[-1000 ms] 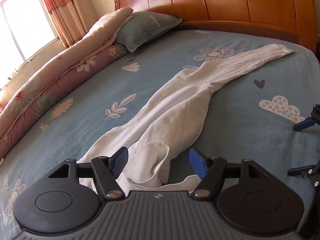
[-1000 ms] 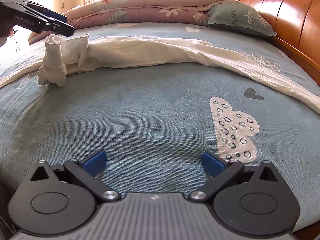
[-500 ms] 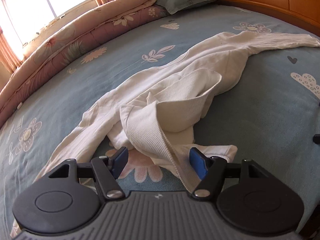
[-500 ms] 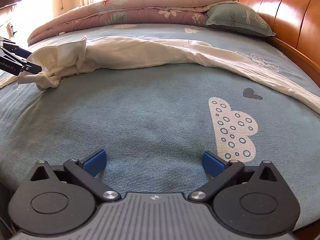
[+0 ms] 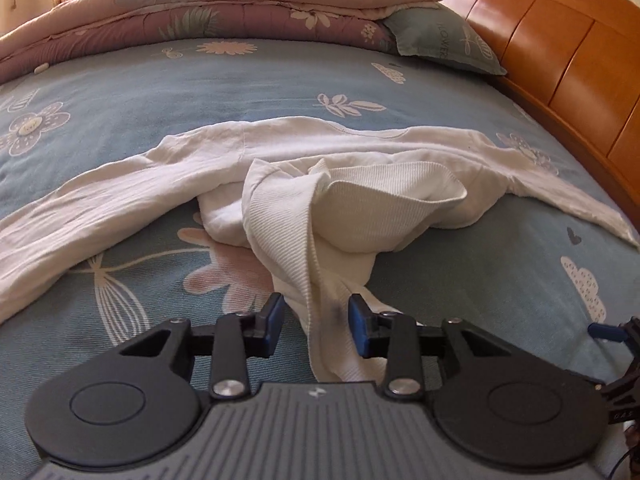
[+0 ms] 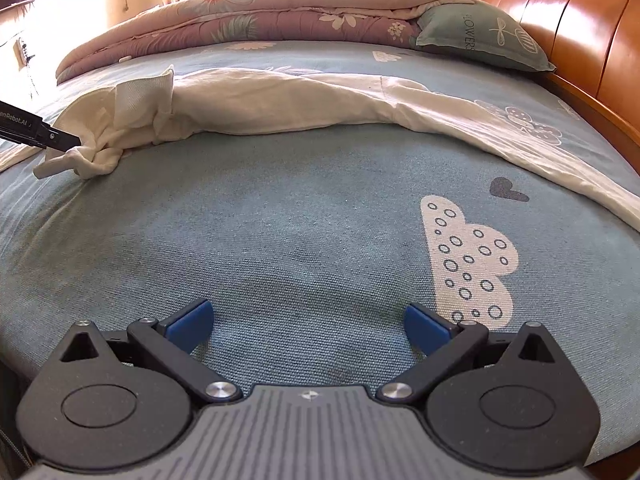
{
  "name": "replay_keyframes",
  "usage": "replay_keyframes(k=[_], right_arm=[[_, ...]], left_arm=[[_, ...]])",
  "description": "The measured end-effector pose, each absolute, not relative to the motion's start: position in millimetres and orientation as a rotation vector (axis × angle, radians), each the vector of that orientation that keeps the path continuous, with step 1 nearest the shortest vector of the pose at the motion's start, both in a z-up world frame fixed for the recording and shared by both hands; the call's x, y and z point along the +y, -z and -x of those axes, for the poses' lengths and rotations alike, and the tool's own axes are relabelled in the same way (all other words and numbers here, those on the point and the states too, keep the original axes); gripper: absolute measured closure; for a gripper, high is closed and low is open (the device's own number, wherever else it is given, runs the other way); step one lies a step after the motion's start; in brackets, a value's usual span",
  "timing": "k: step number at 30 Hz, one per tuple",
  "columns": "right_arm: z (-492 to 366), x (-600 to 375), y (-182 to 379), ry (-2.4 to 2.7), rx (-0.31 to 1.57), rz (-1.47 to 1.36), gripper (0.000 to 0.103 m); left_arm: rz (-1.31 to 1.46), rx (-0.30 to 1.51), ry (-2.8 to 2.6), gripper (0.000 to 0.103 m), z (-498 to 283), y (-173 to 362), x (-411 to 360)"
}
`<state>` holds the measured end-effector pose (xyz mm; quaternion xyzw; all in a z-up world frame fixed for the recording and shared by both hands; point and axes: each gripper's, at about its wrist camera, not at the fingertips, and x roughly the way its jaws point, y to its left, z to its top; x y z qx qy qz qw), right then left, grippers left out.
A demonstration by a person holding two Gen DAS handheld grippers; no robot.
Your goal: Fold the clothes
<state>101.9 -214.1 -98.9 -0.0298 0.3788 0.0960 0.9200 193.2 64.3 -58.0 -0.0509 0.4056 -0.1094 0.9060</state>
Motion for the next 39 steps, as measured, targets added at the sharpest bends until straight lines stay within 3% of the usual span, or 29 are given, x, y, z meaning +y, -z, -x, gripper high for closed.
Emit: replay_keyframes(k=[3,6,9,20,31,39], right_arm=[[-101.7,-213.2,99.2,-0.189,0.774,0.058,0.0],[-101.4,-213.3,98.5,-0.189,0.779,0.06,0.0],[-102.7,-212.9,95.8,-0.197,0.795,0.076,0.0],[-138.9,-133.6,51.6,-0.508,0.537,0.505,0.0],[-225.9,-51.9,49.7,-0.722,0.472,0.62,0.0],[-177.9,-38.1,44.7,-0.995,0.41,0.752,0.0]], left_arm=[[0.117,0.86,0.213,0.068,-198.1,60.3,60.9],[0.055,0.893,0.199,0.088,-195.1,65.4,57.6],[-0.021,0.882,0.179,0.093,-183.4,63.8,63.0],[-0.054,0.905,0.122,0.093,-179.2,84.7,83.8],[-0.037,0.881,0.138,0.09,-176.7,87.5,88.4],[-0.032,0.868,0.153,0.089,-177.3,89.0,90.4]])
